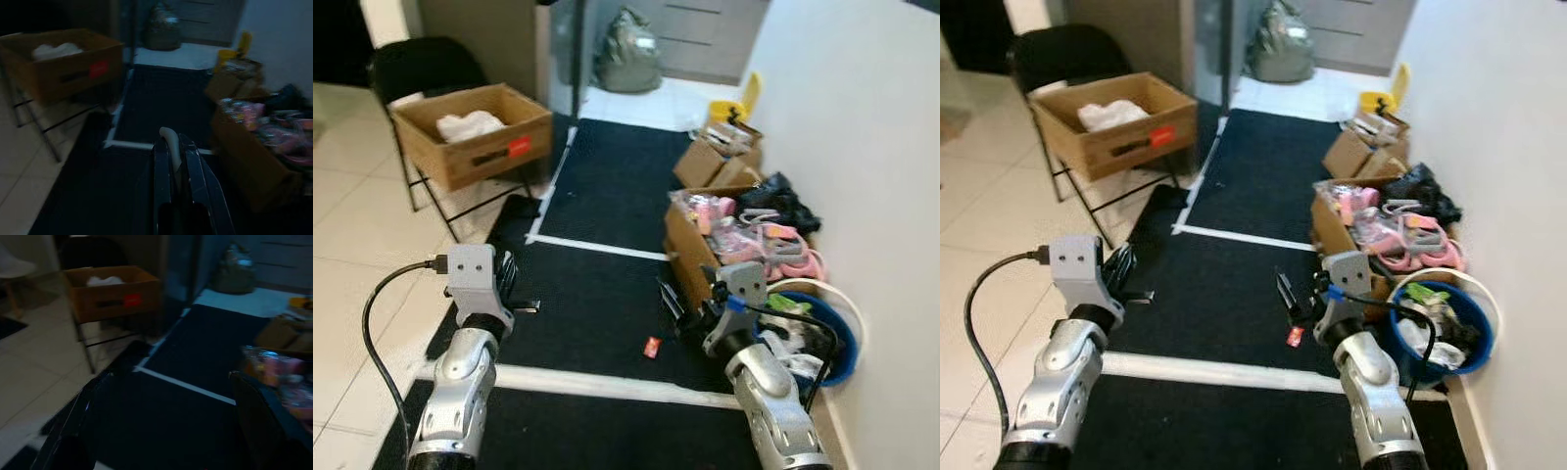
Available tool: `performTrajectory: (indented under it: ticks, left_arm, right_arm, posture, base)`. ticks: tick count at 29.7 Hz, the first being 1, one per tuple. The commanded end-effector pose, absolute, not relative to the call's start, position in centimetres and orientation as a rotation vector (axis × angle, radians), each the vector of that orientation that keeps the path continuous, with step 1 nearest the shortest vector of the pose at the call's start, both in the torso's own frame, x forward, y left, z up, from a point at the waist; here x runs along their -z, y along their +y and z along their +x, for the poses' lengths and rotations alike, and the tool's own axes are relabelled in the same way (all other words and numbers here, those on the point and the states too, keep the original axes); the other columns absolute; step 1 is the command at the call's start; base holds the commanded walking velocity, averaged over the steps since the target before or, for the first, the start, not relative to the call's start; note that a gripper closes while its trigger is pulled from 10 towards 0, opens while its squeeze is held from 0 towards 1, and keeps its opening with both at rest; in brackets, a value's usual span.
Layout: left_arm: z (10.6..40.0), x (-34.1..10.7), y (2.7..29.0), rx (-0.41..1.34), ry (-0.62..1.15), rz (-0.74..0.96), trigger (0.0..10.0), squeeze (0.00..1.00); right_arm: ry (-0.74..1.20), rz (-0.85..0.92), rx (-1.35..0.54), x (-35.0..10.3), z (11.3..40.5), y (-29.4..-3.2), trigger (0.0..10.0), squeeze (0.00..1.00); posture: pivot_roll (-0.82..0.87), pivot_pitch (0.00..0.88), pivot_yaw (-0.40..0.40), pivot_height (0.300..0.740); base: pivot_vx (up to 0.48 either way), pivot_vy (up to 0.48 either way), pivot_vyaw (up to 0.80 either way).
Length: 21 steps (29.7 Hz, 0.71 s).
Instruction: Picking trash to rubbish bin
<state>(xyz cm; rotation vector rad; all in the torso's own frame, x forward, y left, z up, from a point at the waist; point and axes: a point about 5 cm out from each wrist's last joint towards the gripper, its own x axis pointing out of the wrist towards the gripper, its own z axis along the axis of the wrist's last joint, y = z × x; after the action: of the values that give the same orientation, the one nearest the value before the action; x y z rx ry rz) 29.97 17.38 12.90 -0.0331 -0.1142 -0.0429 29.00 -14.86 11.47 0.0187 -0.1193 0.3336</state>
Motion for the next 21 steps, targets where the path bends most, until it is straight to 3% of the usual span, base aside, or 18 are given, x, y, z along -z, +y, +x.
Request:
performTrajectory:
  ticks: [1,8,21]
  left_arm:
    - [29.8,-12.4,17.9,0.033,-0.09,-0.022,10.0,0.0]
    - [29.4,-12.2,18.0,0.027,-0.075,-0.012,10.0,0.0]
    - [29.6,-12.2,16.9,0.054,-0.072,-0.022,10.0,0.0]
  right_arm:
    - [-0.106,0.032,-0.312,-11.3,28.8,-15.4,10.0,0.0]
    - [-0.065,0.075,-0.272,-10.3,28.8,-16.2,10.0,0.0]
    - [-0.034,0.081,-0.331,-9.9,28.5,-14.8,10.0,0.0]
  posture:
    - [-0.04,0.062,-0.057,0.74]
    - [-0.02,0.064,-0.049,0.74]
    - [-0.02,0.069,-0.04,0.74]
  base:
    - [0.0,0.0,-0.56]
    - [0.0,0.0,-0.55]
    - [0.0,0.0,0.0]
